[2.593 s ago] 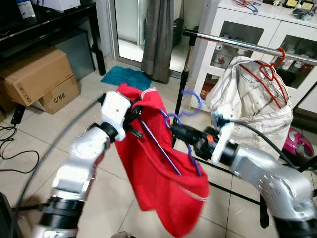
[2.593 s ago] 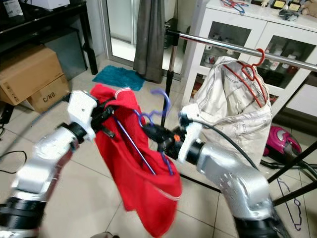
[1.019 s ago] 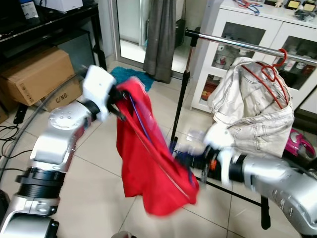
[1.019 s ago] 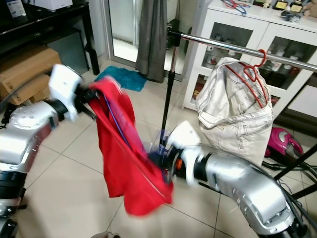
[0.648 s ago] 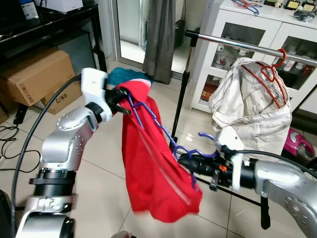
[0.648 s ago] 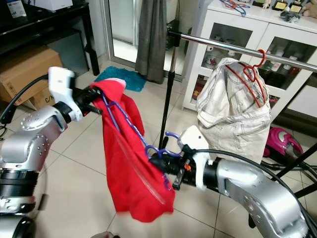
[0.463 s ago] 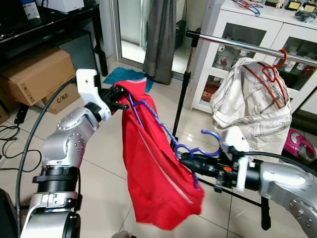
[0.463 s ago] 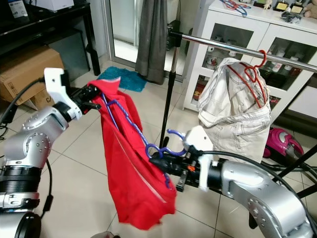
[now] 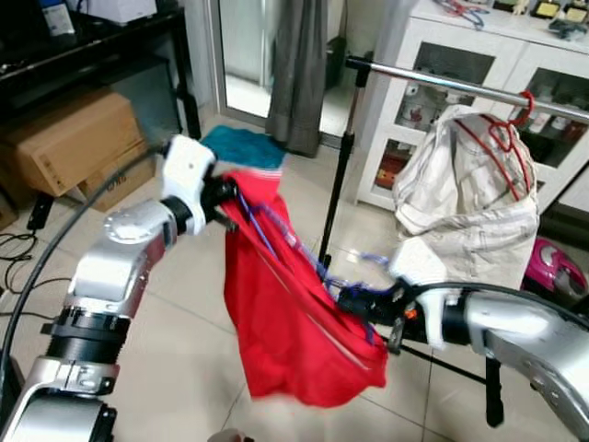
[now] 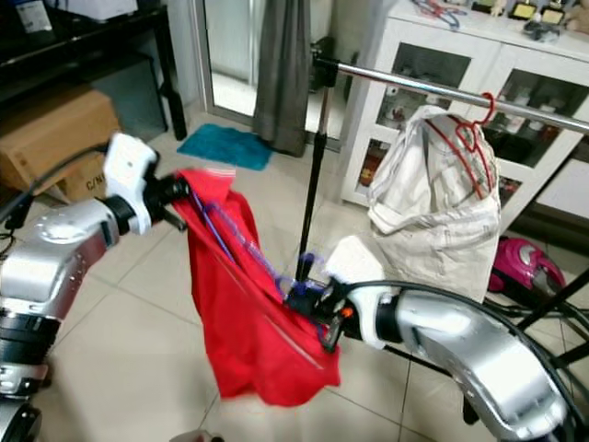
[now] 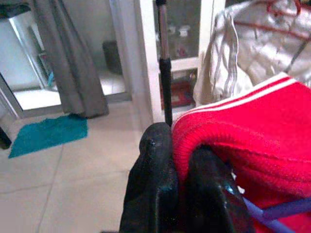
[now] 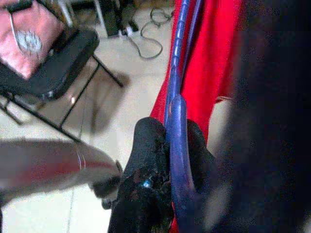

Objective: Hang hanger

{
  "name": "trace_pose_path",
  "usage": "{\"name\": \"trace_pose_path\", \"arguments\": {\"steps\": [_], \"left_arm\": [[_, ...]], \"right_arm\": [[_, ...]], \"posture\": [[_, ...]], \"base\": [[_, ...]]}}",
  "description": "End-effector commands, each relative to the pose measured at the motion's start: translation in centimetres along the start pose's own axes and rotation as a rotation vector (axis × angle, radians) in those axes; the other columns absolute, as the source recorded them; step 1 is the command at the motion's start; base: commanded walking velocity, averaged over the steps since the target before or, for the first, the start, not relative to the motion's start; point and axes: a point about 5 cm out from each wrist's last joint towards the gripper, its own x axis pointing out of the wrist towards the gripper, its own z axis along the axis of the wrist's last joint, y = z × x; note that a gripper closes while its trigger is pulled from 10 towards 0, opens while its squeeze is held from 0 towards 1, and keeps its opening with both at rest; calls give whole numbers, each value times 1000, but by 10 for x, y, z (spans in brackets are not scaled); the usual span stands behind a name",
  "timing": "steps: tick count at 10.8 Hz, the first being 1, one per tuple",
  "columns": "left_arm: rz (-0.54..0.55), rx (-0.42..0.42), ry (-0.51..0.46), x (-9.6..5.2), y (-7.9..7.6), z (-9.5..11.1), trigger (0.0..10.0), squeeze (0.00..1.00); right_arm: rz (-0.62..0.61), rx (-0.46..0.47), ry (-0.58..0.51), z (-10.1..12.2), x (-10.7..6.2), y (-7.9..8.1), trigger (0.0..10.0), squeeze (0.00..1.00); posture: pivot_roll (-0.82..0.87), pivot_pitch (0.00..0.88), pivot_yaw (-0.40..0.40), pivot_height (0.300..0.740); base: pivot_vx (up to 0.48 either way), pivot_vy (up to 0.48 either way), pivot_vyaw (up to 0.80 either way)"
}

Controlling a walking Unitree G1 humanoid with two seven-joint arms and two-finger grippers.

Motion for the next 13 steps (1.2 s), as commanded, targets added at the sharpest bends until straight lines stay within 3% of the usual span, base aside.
{"name": "trace_pose_path", "arguments": {"steps": [1,2,4,5,7,8,9,10,12,13], "left_arm": [[-17,85,-37,0,5,22,0,0],[-97,80,7,0,-3,19,0,0],[-272,47,50,-2,-29,10,0,0],[-388,-56,19,-2,-50,13,0,0],[-443,-116,-45,-3,-56,22,0,0],[-464,-171,-126,-7,-57,33,0,0],[-373,-168,-131,-13,-43,34,0,0],[-212,-159,-101,-20,-22,24,0,0],[65,-166,-57,-30,17,8,0,0],[129,-185,-68,-33,28,7,0,0]], "right_arm": [[34,-5,188,-22,0,2,0,0],[20,-18,268,-30,1,-2,0,0],[21,-21,312,-32,5,-6,0,0],[65,-24,349,-34,9,-4,0,0],[87,-23,381,-37,10,-5,0,0],[59,-30,383,-39,11,-9,0,0],[-19,72,255,-32,12,-19,0,0],[-36,162,109,-26,4,-25,0,0],[129,134,-90,-16,-15,-12,0,0],[170,150,-104,-17,-21,-7,0,0]], "posture": [[-10,0,-22,740],[-11,0,-25,740],[-11,0,-28,740],[-11,0,-30,740],[-13,0,-34,740],[-14,0,-33,740],[-10,0,-35,740],[-9,0,-36,740],[-6,0,-36,740],[-5,0,-37,740]], "base": [[0,0,0],[0,0,0],[0,0,0],[0,0,0],[0,0,0],[0,0,0],[0,0,0],[0,0,0],[0,0,0],[0,0,0]]}}
